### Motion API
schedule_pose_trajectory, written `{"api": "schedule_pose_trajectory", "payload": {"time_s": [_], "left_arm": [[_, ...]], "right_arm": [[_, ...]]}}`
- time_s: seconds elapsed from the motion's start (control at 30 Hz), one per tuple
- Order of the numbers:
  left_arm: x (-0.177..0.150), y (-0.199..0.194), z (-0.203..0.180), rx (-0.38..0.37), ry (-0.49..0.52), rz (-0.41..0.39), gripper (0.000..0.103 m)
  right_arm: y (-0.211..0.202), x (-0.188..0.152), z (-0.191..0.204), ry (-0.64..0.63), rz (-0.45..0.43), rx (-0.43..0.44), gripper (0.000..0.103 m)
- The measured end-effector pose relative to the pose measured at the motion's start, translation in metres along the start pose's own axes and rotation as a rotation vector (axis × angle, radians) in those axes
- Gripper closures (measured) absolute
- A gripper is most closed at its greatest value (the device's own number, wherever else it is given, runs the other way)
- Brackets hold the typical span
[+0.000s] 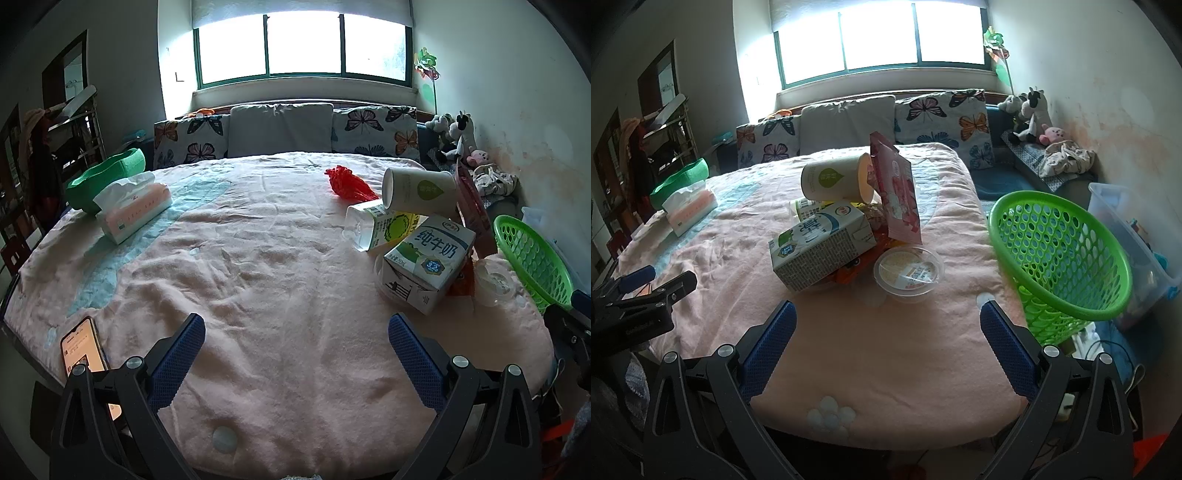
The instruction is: Collect trash
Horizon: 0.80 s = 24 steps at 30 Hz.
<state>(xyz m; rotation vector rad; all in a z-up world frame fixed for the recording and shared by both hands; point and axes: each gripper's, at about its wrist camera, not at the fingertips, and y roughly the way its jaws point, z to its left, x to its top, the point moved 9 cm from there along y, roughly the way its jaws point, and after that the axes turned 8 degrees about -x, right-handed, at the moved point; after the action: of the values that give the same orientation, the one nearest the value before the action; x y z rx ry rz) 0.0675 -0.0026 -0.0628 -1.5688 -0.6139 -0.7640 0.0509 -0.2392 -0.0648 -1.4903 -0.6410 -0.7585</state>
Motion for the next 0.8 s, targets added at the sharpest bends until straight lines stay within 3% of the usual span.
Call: {"api": "schedule_pose_trajectory", "payload": {"time_s": [0.8], "left_arm": [[-0.0013,0.0037,-0.0001,0.001,-0.002,0.01,0.007]], "right_arm": [[0.0053,-0.0031,-0.0004,-0.004,0.013,-0.004,0.004]]}}
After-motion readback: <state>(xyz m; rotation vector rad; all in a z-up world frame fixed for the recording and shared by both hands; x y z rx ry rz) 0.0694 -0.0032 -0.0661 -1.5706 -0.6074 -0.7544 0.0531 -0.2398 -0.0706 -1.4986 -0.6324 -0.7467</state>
